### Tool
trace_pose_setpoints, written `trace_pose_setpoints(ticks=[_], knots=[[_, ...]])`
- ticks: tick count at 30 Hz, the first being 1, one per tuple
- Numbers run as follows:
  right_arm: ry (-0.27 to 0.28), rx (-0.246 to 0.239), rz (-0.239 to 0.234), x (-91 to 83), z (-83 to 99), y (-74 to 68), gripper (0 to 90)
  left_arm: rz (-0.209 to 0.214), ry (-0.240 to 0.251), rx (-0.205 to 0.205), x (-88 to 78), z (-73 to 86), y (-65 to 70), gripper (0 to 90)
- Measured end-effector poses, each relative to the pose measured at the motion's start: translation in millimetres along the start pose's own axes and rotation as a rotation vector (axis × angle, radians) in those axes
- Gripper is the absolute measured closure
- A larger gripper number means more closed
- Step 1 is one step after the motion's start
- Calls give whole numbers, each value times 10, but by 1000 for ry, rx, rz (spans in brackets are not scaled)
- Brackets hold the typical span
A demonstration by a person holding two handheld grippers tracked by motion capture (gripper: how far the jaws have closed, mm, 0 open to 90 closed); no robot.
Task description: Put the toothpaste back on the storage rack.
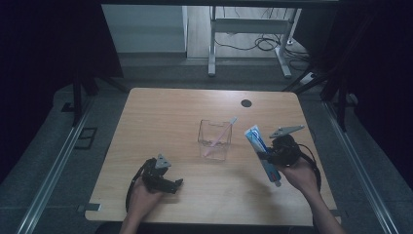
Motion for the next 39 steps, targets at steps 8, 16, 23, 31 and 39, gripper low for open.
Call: trace_pose_setpoints(ticks=[8, 16, 23, 31, 39], knots=[[71, -21, 5, -23, -38, -35, 715, 0, 0, -1, 0, 0, 0, 0], [139, -34, 10, -44, -129, -80, 715, 0, 0, -1, 0, 0, 0, 0], [172, -43, 14, -49, -191, -109, 714, 0, 0, -2, 0, 0, 1, 0], [208, -39, 11, -37, -266, -131, 715, 1, -2, -1, -1, -1, 0, 0], [239, -37, 3, -29, -354, -152, 714, 0, -1, -1, -1, 0, 0, 0]])
Point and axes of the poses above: each handheld gripper's, and its own axes: x roughly forward along the jaws, z roughly out of its underside, y roughly to its right, the point moved 1 cm from there along x, roughly forward along the jaws
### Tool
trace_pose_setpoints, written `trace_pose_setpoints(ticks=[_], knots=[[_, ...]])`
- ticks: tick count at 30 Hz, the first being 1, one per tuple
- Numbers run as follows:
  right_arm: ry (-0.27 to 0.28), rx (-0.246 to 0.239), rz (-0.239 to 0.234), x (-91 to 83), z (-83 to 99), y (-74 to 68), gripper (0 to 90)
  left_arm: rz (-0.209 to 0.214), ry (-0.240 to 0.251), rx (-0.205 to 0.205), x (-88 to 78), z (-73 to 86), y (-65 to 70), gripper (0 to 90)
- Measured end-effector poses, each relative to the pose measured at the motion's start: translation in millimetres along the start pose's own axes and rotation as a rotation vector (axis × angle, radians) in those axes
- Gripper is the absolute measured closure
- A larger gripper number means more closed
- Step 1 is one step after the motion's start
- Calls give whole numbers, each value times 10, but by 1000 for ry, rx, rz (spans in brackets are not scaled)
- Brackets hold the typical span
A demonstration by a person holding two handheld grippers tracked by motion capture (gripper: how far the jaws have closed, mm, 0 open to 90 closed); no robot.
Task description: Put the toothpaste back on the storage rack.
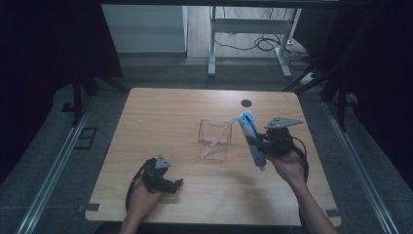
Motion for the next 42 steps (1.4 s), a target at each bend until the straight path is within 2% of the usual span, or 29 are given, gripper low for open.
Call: trace_pose_setpoints(ticks=[24, 42], knots=[[56, -7, -8, 64, -216, -49, 715, 1, -1, 0, 0, 0, 0, 0], [92, 9, -17, 111, -364, -27, 715, 1, -1, 0, 0, 0, -1, 0]])
Point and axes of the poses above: each handheld gripper's, and its own axes: x roughly forward along the jaws, z roughly out of its underside, y roughly to its right, the point moved 1 cm from there along x, roughly forward along the jaws
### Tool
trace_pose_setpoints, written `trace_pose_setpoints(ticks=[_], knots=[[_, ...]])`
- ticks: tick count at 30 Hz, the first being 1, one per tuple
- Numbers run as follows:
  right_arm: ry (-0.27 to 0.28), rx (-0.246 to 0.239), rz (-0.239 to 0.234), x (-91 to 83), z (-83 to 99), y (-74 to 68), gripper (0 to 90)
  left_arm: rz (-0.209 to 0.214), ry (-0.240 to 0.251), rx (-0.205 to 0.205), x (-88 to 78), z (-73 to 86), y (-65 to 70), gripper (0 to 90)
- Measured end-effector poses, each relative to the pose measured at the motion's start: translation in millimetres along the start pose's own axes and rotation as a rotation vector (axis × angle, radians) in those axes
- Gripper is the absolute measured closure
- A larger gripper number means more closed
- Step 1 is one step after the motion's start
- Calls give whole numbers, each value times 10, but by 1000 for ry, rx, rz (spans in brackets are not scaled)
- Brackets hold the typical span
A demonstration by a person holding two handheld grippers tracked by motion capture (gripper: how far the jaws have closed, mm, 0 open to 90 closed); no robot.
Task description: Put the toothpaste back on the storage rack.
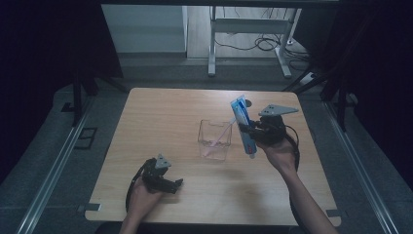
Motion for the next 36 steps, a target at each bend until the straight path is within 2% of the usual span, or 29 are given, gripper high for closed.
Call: trace_pose_setpoints(ticks=[17, 36], knots=[[30, 44, -32, 121, -101, 9, 715, 0, 1, 0, 0, 1, 1, 0], [80, 61, -53, 234, -371, -45, 715, 0, 2, -1, 2, 0, 0, 0]])
Point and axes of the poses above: each handheld gripper's, and its own axes: x roughly forward along the jaws, z roughly out of its underside, y roughly to its right, the point moved 1 cm from there along x, roughly forward along the jaws
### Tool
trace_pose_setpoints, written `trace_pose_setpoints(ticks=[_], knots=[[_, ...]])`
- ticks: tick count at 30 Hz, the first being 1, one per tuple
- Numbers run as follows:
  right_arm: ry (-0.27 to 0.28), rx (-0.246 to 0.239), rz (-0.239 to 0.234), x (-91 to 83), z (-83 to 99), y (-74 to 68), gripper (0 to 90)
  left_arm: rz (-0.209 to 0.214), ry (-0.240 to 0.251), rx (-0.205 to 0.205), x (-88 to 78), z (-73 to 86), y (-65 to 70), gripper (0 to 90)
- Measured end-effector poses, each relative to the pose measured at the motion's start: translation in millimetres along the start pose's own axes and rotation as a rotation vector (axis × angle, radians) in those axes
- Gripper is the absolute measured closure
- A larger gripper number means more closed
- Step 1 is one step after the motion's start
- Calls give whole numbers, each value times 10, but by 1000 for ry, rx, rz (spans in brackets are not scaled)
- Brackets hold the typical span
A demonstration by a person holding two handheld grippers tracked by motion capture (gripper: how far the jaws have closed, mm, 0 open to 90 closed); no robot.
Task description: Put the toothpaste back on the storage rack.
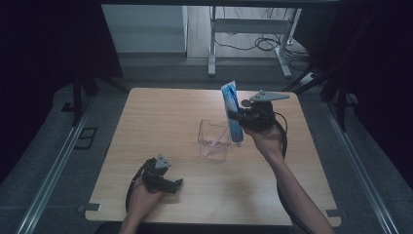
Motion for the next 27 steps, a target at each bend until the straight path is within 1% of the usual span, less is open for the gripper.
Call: trace_pose_setpoints(ticks=[5, 13, 19, 27], knots=[[10, 0, -3, 63, -64, -30, 715, 0, 0, 0, 0, 0, 0, 0], [23, -15, 3, 211, -132, -74, 715, 0, 0, 0, 0, 0, 0, 0], [23, -18, 3, 307, -115, -88, 715, -1, -1, 1, 0, 0, -1, 0], [17, -16, 3, 427, -37, -81, 715, -1, 0, 1, 0, 1, -1, 0]])
Point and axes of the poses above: each handheld gripper's, and its own axes: x roughly forward along the jaws, z roughly out of its underside, y roughly to its right, the point moved 1 cm from there along x, roughly forward along the jaws
